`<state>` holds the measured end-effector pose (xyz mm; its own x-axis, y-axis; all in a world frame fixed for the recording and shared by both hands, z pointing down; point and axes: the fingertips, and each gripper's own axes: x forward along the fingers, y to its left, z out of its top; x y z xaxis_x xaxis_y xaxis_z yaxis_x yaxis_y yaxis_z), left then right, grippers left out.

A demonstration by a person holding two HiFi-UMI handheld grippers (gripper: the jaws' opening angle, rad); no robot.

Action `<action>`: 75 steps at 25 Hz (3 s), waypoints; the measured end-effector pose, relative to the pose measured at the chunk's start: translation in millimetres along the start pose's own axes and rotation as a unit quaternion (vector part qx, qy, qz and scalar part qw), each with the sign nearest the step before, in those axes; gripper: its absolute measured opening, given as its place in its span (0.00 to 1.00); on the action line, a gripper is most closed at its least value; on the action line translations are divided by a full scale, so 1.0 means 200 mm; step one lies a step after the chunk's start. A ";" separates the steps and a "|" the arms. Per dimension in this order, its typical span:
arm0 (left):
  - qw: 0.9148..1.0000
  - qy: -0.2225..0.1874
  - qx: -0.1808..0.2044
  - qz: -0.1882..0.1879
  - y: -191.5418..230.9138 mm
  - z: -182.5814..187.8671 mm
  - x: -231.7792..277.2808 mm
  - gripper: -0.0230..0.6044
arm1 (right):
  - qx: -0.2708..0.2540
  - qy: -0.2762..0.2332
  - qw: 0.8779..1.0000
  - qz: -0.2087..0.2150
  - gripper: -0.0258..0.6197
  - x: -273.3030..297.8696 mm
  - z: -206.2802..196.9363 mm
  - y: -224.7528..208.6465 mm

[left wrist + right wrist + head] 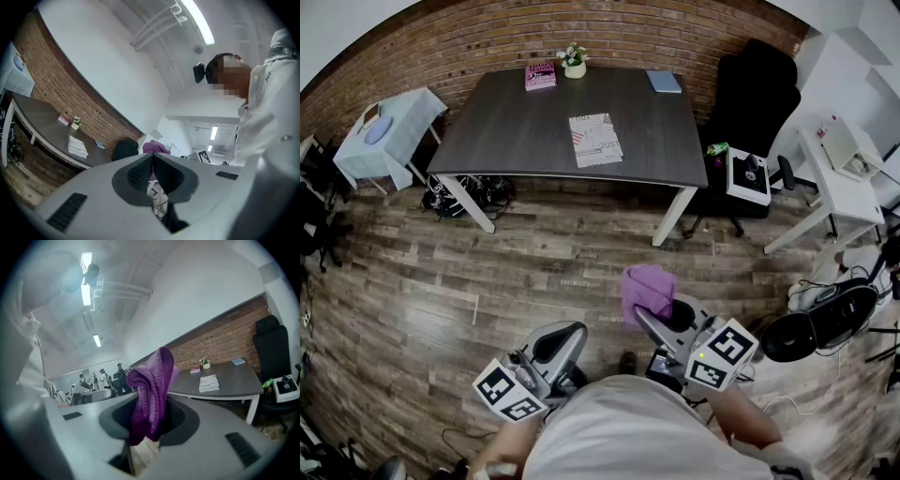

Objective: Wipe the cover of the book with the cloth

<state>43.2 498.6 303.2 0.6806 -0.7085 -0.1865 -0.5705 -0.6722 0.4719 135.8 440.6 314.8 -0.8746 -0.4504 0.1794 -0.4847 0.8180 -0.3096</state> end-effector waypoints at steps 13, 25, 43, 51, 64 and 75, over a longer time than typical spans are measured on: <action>1.000 0.009 -0.010 -0.009 -0.02 -0.02 0.06 0.05 | 0.033 -0.011 0.999 0.016 0.22 -0.03 0.06 -0.04; 0.999 0.015 -0.040 -0.007 -0.04 -0.12 0.14 0.05 | 0.036 -0.001 0.999 -0.019 0.22 -0.12 0.00 -0.19; 0.996 0.048 -0.070 0.030 -0.10 -0.36 0.49 0.05 | 0.138 0.024 0.990 -0.027 0.23 -0.37 -0.07 -0.63; 0.995 0.052 -0.062 0.057 0.02 -0.35 0.52 0.05 | 0.146 0.031 0.988 -0.047 0.23 -0.36 -0.10 -0.75; 0.996 0.045 -0.073 0.035 0.57 -0.10 0.63 0.05 | 0.112 0.058 0.990 -0.063 0.23 0.14 0.02 -0.91; 0.994 0.069 -0.083 0.029 1.11 0.14 0.61 0.05 | 0.095 0.070 0.988 -0.096 0.23 0.74 0.19 -1.07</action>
<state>-14.4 257.1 361.5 0.7113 -0.7018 -0.0403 -0.5355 -0.5781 0.6157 110.1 186.5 372.0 -0.7627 -0.5262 0.3760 -0.6466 0.6343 -0.4238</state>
